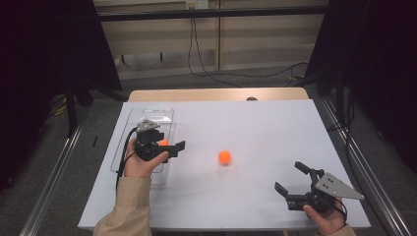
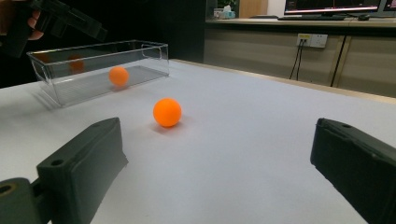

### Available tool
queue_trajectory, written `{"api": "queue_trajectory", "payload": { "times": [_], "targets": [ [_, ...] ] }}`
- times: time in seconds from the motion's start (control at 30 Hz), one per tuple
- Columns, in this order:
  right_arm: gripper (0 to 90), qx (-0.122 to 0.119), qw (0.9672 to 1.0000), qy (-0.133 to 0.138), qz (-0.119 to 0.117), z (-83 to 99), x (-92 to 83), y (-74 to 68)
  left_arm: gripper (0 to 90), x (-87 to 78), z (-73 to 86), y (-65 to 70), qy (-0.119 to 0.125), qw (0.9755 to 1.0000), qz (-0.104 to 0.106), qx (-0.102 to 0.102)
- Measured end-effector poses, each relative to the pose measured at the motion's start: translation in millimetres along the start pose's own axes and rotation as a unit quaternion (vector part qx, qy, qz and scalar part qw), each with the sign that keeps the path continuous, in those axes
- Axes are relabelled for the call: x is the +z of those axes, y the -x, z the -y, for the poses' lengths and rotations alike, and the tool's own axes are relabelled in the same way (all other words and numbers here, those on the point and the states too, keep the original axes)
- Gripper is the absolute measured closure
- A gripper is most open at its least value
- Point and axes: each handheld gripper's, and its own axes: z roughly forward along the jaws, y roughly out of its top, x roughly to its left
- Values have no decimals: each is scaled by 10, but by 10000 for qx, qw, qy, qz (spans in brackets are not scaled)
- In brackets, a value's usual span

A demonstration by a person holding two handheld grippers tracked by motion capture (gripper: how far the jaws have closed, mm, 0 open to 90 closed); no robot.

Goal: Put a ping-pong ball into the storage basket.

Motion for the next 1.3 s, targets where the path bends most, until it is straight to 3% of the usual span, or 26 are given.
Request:
{"api": "queue_trajectory", "payload": {
  "times": [0.2,0.5,1.3],
  "targets": [
    [22,-12,10000,-2,-5,-1,0,1,112,23,3,30,25,10000,81,-29],
    [22,-5,10000,5,-9,-2,2,0,112,66,-1,95,-17,9997,201,103],
    [22,7,10000,5,-13,0,6,2,101,149,-2,222,-52,9991,341,231]
  ]
}}
